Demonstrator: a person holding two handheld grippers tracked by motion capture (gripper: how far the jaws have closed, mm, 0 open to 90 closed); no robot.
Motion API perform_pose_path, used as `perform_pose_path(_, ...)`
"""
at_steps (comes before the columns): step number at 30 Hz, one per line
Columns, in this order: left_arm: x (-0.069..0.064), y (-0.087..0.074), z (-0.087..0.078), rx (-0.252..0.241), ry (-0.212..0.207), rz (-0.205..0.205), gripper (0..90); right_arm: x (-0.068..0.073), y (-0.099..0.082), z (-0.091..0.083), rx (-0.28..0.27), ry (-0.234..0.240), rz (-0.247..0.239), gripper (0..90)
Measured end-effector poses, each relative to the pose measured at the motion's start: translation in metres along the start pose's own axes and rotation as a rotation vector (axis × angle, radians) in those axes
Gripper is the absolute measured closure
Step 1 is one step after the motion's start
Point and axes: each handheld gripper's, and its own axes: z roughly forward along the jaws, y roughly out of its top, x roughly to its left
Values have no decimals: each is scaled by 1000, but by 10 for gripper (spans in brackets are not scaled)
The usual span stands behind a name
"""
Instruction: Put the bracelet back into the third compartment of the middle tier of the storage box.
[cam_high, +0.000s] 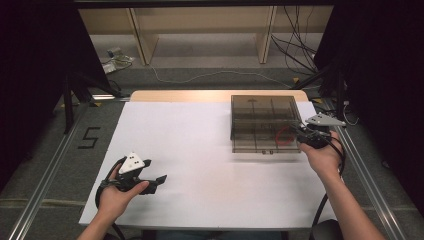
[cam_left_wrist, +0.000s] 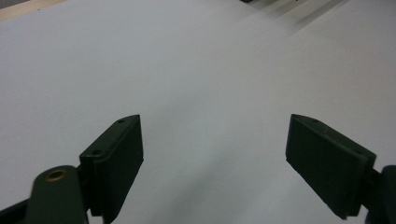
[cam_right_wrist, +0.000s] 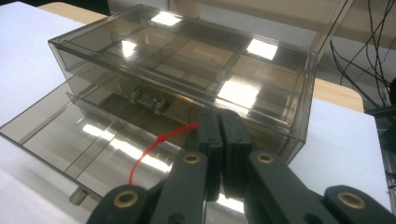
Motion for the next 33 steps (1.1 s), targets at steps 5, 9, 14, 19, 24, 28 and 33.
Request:
perform_pose_path(5,0,0,0,0,0,0,190,-1,-1,-1,3,-6,1,886)
perform_pose_path(9,0,0,0,0,0,-1,190,-3,-1,-1,1,-8,3,886)
perform_pose_path(14,0,0,0,0,1,0,190,-3,-1,-1,4,-12,3,886)
perform_pose_path(19,0,0,0,-1,0,-1,190,-3,-2,0,8,-17,-6,887)
perform_pose_path(24,0,0,0,-1,1,-1,190,-4,-2,0,13,-25,-9,886)
perform_pose_path(28,0,0,0,-1,1,-1,190,-5,-3,0,13,-27,-10,886)
perform_pose_path(33,1,0,0,0,1,-1,190,-5,-3,0,15,-31,-8,886)
